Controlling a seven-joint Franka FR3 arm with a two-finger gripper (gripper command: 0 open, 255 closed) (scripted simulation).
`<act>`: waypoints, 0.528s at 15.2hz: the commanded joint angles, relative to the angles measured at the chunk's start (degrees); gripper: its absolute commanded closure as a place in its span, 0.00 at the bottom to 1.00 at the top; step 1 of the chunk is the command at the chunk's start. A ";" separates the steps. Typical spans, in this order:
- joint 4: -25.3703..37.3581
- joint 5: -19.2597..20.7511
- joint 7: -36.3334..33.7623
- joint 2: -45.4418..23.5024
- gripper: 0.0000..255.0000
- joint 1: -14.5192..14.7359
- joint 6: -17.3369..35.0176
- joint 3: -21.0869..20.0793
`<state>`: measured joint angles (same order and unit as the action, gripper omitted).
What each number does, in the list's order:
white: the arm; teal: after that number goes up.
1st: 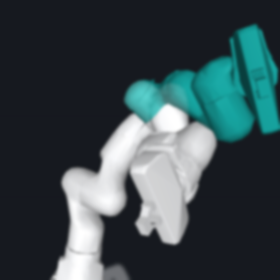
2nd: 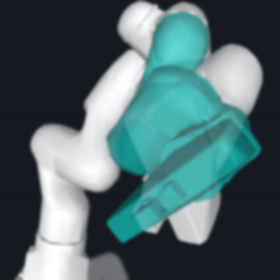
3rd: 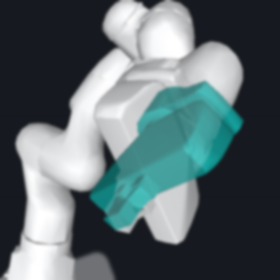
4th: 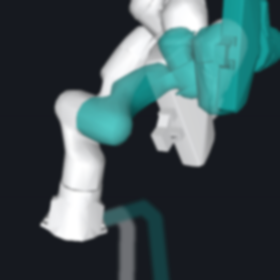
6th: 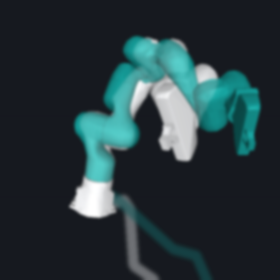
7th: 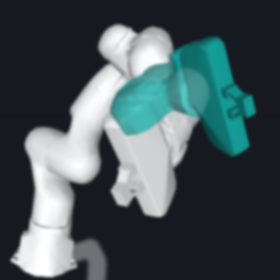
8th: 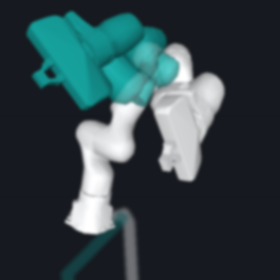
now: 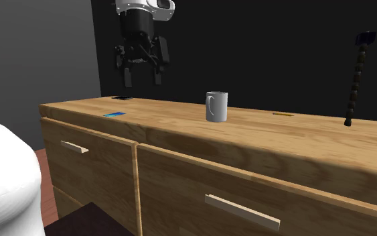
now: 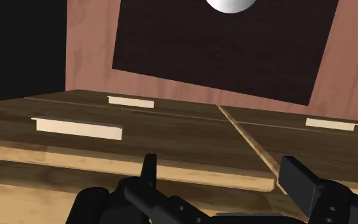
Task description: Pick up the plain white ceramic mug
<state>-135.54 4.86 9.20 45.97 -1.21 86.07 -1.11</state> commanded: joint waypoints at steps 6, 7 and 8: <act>6.14 0.55 2.45 -11.07 0.00 -0.31 5.37 2.23; 7.59 0.55 2.95 -13.30 0.00 -0.34 6.23 2.63; 9.10 0.53 3.47 -15.52 0.00 -0.36 7.02 3.04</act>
<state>-128.11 5.49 12.31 33.02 -1.60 92.07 1.65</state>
